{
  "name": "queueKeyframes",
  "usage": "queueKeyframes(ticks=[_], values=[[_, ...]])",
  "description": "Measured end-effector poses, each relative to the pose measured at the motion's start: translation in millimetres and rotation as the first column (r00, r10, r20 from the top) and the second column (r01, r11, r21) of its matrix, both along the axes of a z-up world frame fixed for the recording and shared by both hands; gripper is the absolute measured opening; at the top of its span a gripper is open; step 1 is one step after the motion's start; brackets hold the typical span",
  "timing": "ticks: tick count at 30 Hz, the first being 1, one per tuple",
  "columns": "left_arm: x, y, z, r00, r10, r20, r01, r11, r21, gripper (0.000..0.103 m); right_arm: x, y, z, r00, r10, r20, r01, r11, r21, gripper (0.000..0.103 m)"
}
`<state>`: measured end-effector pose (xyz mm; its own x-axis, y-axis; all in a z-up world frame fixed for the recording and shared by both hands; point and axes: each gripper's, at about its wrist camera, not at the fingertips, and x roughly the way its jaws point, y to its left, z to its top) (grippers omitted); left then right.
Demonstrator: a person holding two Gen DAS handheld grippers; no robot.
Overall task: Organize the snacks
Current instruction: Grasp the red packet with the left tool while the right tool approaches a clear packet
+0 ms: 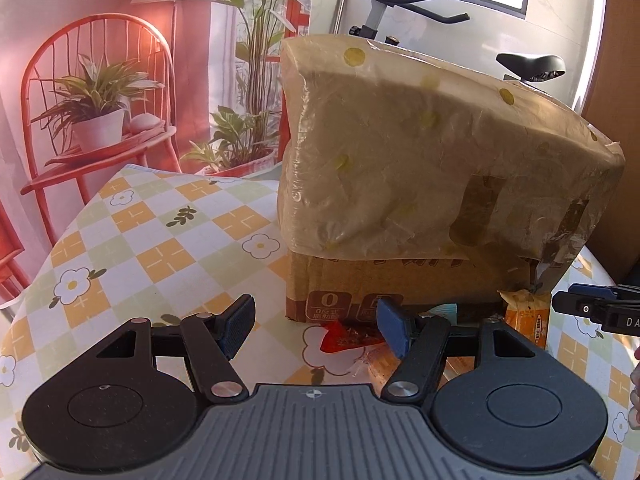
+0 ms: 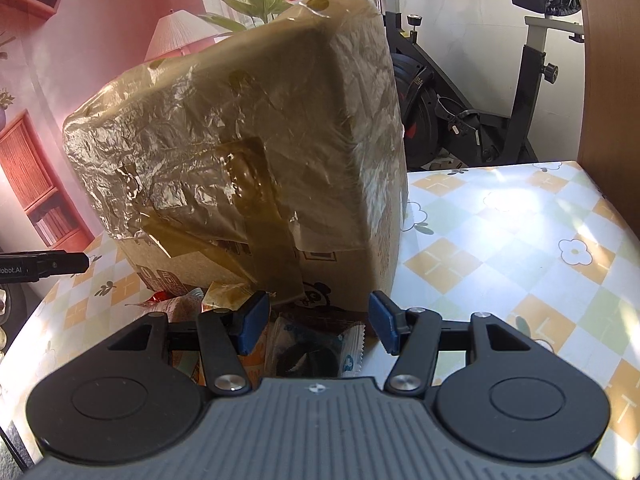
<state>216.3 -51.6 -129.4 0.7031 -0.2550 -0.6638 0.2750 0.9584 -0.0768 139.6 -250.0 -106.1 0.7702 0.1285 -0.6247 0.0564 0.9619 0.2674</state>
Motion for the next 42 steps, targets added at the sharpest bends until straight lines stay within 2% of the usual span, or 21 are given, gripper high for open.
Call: queueKeyframes(ticks=[4, 8, 13, 20, 29, 35, 42], values=[[8.7, -5.1, -19.0, 0.999, -0.008, -0.048, 0.007, 1.0, -0.011, 0.069, 0.9, 4.7, -4.4, 1.0, 0.011, -0.011, -0.011, 1.0, 0.0, 0.058], [29.7, 4.8, -34.4, 0.986, 0.049, -0.157, -0.069, 0.99, -0.126, 0.066, 2.2, 8.1, -6.4, 1.0, 0.015, -0.019, -0.015, 1.0, 0.0, 0.058], [52.5, 5.1, -49.1, 0.971, 0.092, -0.221, -0.132, 0.976, -0.171, 0.065, 4.8, 6.5, -9.3, 1.0, 0.013, -0.029, -0.013, 1.0, 0.006, 0.058], [63.9, -17.3, -70.0, 0.971, 0.062, -0.231, -0.079, 0.995, -0.065, 0.065, 7.1, 4.8, -10.2, 0.999, 0.009, -0.032, -0.008, 1.0, 0.014, 0.058], [56.3, -37.3, -75.2, 0.986, 0.041, -0.163, -0.039, 0.999, 0.013, 0.066, 7.8, 4.4, -13.7, 0.999, 0.005, -0.039, -0.004, 1.0, 0.022, 0.058], [41.1, -42.3, -77.7, 0.991, -0.029, -0.131, 0.042, 0.994, 0.096, 0.066, 5.5, 2.7, -13.6, 0.999, 0.004, -0.037, -0.003, 1.0, 0.029, 0.058], [26.1, -30.0, -74.0, 0.992, -0.044, -0.117, 0.058, 0.992, 0.116, 0.066, 3.8, 2.4, -15.2, 0.999, 0.001, -0.04, 0.001, 0.999, 0.038, 0.058]])
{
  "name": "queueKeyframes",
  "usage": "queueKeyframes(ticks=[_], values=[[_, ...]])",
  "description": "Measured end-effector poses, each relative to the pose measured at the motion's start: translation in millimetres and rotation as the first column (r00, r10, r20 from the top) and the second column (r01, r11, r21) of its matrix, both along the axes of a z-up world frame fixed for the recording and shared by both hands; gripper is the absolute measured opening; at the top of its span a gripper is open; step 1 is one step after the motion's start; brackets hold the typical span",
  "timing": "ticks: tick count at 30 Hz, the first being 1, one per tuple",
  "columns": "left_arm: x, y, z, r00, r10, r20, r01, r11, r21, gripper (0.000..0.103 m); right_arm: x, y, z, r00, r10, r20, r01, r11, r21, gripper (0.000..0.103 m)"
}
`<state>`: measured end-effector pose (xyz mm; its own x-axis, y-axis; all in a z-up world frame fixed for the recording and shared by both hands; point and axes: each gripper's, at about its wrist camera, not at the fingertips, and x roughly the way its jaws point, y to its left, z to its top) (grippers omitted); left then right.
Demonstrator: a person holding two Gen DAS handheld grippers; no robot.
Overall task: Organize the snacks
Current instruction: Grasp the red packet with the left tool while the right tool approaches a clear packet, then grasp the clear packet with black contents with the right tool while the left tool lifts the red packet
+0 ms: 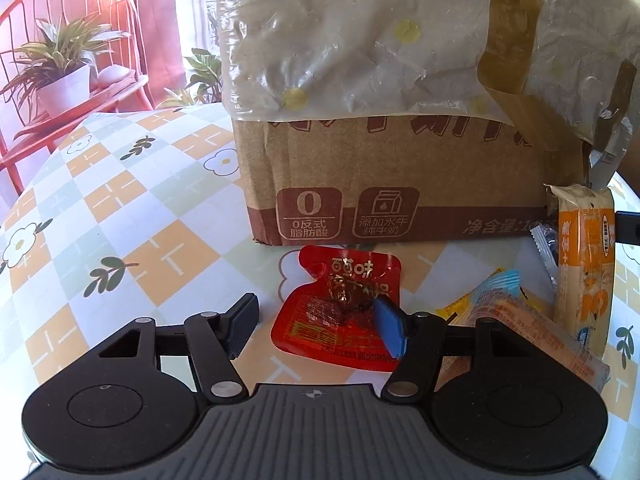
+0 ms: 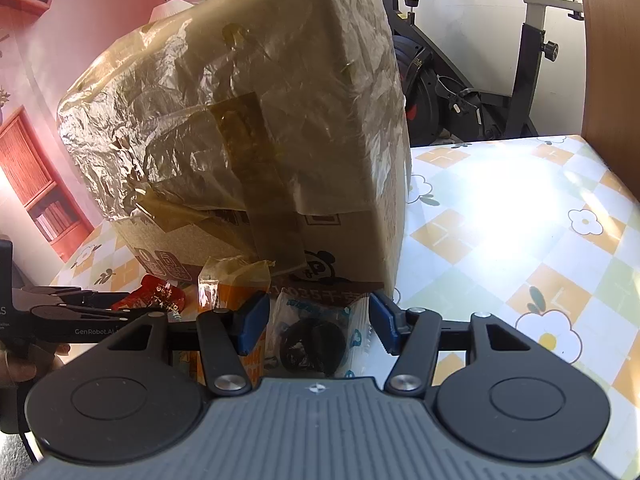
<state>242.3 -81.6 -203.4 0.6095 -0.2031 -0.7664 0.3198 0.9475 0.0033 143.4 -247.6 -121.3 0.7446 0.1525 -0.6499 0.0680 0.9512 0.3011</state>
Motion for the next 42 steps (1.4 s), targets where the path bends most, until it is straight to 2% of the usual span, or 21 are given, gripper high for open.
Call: queueKeyframes(ticks=[8, 11, 12, 13, 14, 19, 22, 30, 33, 39, 42], values=[[11.3, -9.9, -0.9, 1.0, 0.02, 0.007, -0.02, 1.0, -0.006, 0.073, -2.4, 0.9, -1.4, 1.0, -0.005, -0.004, 0.005, 1.0, 0.006, 0.058], [11.1, -12.7, -1.8, 1.0, 0.027, 0.01, -0.027, 1.0, -0.004, 0.071, -3.2, -0.4, -2.1, 1.0, -0.006, -0.009, 0.006, 1.0, 0.004, 0.058], [8.9, -13.5, -0.7, 0.999, 0.029, 0.017, -0.029, 1.0, -0.002, 0.059, -3.5, -1.1, -2.6, 1.0, -0.007, -0.011, 0.007, 1.0, 0.003, 0.058], [6.5, -12.2, 0.5, 0.999, 0.031, 0.024, -0.031, 1.0, -0.001, 0.041, -3.7, -1.4, -3.0, 1.0, -0.008, -0.013, 0.008, 1.0, 0.002, 0.058], [4.6, -10.0, 1.9, 0.999, 0.033, 0.024, -0.033, 0.999, -0.007, 0.04, -3.0, -1.6, -3.7, 1.0, -0.011, -0.016, 0.011, 1.0, 0.002, 0.058], [-9.4, 8.0, 10.5, 0.996, 0.086, 0.026, -0.083, 0.992, -0.097, 0.021, -2.5, -1.2, -5.3, 0.999, 0.005, -0.032, -0.005, 1.0, -0.002, 0.058], [-13.7, 18.5, 18.5, 0.991, 0.128, 0.044, -0.123, 0.986, -0.111, 0.017, -1.1, -0.1, -6.5, 0.999, 0.016, -0.042, -0.016, 1.0, -0.01, 0.058], [-34.4, 25.8, 17.1, 0.986, 0.159, 0.046, -0.152, 0.981, -0.119, 0.016, 16.3, 6.1, -15.1, 0.995, 0.051, -0.089, -0.054, 0.998, -0.031, 0.06], [-35.3, 38.6, 17.4, 0.986, 0.162, 0.033, -0.156, 0.979, -0.13, 0.016, 24.6, 12.2, -20.0, 0.993, 0.053, -0.101, -0.059, 0.997, -0.051, 0.068], [-40.9, 45.7, 7.9, 0.989, 0.148, 0.003, -0.146, 0.98, -0.138, 0.017, 32.4, 22.3, -28.5, 0.994, 0.049, -0.095, -0.058, 0.994, -0.094, 0.07], [-41.3, 47.2, 3.1, 0.987, 0.158, -0.007, -0.157, 0.976, -0.147, 0.022, 29.6, 27.2, -31.9, 0.996, 0.044, -0.077, -0.053, 0.993, -0.11, 0.068]])
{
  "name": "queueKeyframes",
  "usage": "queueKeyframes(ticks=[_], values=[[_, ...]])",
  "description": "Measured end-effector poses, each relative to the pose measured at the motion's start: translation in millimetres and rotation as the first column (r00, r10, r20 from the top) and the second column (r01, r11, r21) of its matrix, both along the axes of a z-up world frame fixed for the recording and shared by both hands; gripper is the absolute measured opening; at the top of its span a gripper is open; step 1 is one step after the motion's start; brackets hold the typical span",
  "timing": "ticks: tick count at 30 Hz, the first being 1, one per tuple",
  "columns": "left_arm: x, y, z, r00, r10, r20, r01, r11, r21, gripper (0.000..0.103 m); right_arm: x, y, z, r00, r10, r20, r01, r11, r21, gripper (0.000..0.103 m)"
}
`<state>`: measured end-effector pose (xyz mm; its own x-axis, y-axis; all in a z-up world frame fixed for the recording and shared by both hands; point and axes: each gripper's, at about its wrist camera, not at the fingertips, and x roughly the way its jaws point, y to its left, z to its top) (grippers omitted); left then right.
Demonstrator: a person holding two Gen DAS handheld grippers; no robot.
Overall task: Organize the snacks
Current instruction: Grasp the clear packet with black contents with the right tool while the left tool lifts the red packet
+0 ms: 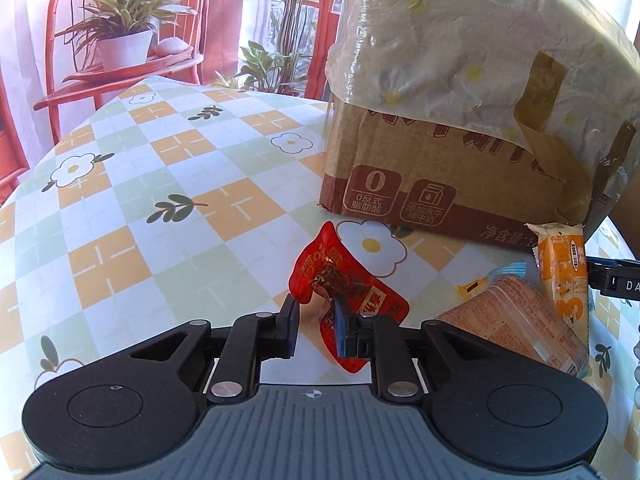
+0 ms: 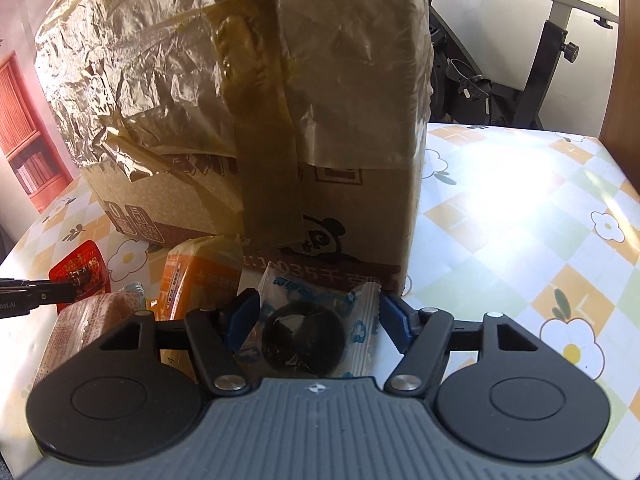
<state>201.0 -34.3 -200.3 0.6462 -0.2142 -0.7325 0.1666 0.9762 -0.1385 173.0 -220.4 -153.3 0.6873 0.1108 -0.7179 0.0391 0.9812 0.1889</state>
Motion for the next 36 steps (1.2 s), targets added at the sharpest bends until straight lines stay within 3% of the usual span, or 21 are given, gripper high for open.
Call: queueKeyframes(ticks=[4, 6, 12, 18, 24, 26, 28, 31, 36], values=[[2.8, -1.3, 0.2, 1.0, 0.013, 0.006, -0.013, 0.999, -0.033, 0.046, -9.1, 1.7, -4.3, 1.0, -0.002, 0.03, 0.002, 1.0, -0.005, 0.068], [6.0, -2.6, -0.8, 1.0, 0.023, 0.01, -0.023, 0.999, -0.046, 0.052, -15.6, -1.8, -6.1, 0.999, -0.01, 0.044, 0.01, 1.0, 0.009, 0.068], [16.0, -8.7, -4.9, 0.998, 0.046, 0.033, -0.046, 0.999, -0.004, 0.056, -21.4, -1.9, -12.4, 0.997, -0.023, 0.069, 0.021, 0.999, 0.032, 0.068], [9.9, -26.8, -8.8, 0.996, -0.005, 0.084, -0.006, 0.991, 0.13, 0.057, -26.2, -5.8, -15.2, 0.995, -0.031, 0.092, 0.027, 0.998, 0.053, 0.068], [9.9, -31.2, -8.3, 0.996, 0.017, 0.092, -0.029, 0.991, 0.134, 0.058, -33.3, -6.7, -15.4, 0.994, -0.034, 0.107, 0.029, 0.999, 0.042, 0.068], [9.2, -31.2, -7.8, 0.996, 0.016, 0.093, -0.029, 0.99, 0.136, 0.056, -33.6, -5.4, -15.5, 0.993, -0.034, 0.111, 0.029, 0.999, 0.04, 0.068], [4.1, -31.2, -7.4, 0.995, 0.003, 0.102, -0.017, 0.99, 0.139, 0.037, -34.1, -4.6, -15.9, 0.993, -0.034, 0.114, 0.03, 0.999, 0.04, 0.068], [0.0, -30.6, -5.5, 0.995, -0.023, 0.093, 0.011, 0.992, 0.122, 0.023, -34.7, -4.7, -16.5, 0.992, -0.036, 0.118, 0.031, 0.999, 0.042, 0.068], [-12.0, -34.7, -3.5, 0.991, -0.038, 0.126, 0.023, 0.993, 0.117, 0.018, -36.1, -4.4, -16.4, 0.992, -0.038, 0.122, 0.033, 0.999, 0.042, 0.068]])
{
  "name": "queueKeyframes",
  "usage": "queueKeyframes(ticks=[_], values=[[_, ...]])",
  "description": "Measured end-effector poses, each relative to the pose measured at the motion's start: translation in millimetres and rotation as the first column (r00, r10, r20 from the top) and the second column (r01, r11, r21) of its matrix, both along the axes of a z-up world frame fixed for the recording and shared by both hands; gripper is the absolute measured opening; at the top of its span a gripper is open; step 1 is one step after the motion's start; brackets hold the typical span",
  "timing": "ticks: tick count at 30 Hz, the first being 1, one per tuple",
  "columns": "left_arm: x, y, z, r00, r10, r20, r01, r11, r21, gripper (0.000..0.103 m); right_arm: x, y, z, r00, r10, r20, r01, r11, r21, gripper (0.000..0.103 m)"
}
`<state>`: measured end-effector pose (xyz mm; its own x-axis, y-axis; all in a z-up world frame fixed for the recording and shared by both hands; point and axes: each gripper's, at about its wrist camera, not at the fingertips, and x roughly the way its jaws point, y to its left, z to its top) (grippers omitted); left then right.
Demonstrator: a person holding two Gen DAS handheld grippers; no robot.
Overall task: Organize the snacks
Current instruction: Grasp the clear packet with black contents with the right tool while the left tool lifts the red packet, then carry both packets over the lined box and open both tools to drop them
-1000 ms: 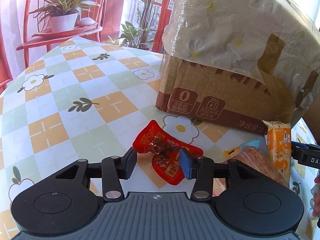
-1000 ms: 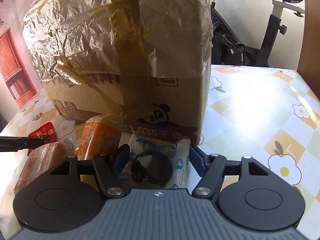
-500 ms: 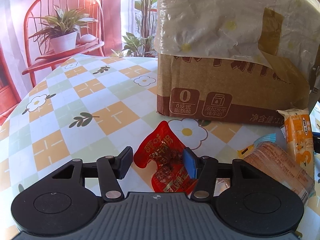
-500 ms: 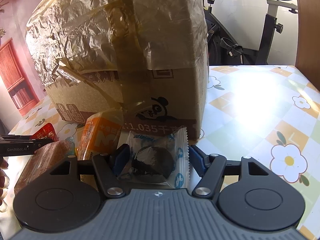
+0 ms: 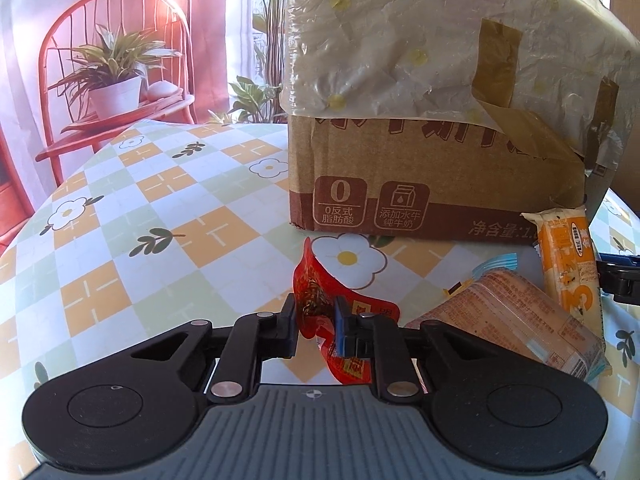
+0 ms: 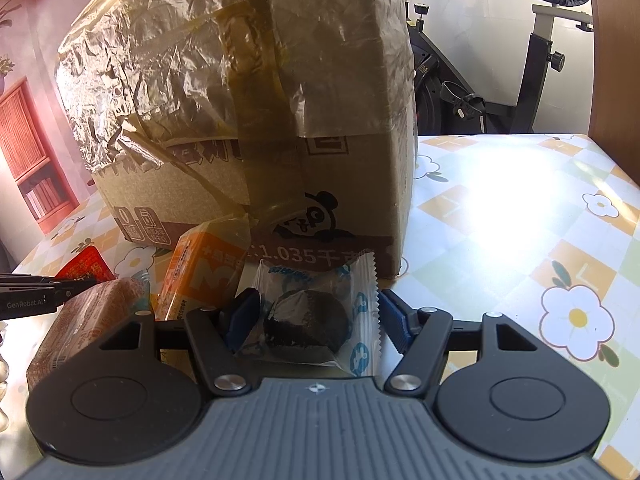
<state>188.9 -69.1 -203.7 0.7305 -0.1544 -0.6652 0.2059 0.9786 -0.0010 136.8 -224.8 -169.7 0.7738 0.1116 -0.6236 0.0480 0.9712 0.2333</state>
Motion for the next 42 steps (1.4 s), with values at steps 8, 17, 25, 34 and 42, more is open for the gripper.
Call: queueKeyframes(ticks=[8, 17, 25, 34, 42], values=[[-9.6, 5.8, 9.8, 0.998, 0.046, 0.041, -0.045, 0.998, -0.035, 0.018, -0.5, 0.3, 0.2, 1.0, 0.002, 0.003, -0.002, 1.0, 0.001, 0.067], [-17.3, 19.3, 22.5, 0.994, 0.094, 0.059, -0.09, 0.993, -0.07, 0.018, -0.7, 3.9, 2.5, 1.0, 0.015, 0.004, -0.015, 1.0, -0.022, 0.063], [-28.2, 24.9, 32.2, 0.991, 0.108, 0.079, -0.1, 0.99, -0.095, 0.018, -6.7, 12.3, 13.3, 0.999, 0.04, -0.023, -0.042, 0.996, -0.078, 0.051], [-34.6, 25.9, 37.9, 0.991, 0.105, 0.087, -0.094, 0.988, -0.12, 0.018, 1.9, 15.1, 7.2, 0.998, 0.036, -0.048, -0.04, 0.996, -0.081, 0.059], [-36.2, 31.3, 45.4, 0.987, 0.124, 0.105, -0.109, 0.984, -0.139, 0.018, 2.2, 17.9, 8.0, 0.997, 0.05, -0.051, -0.054, 0.995, -0.083, 0.052]])
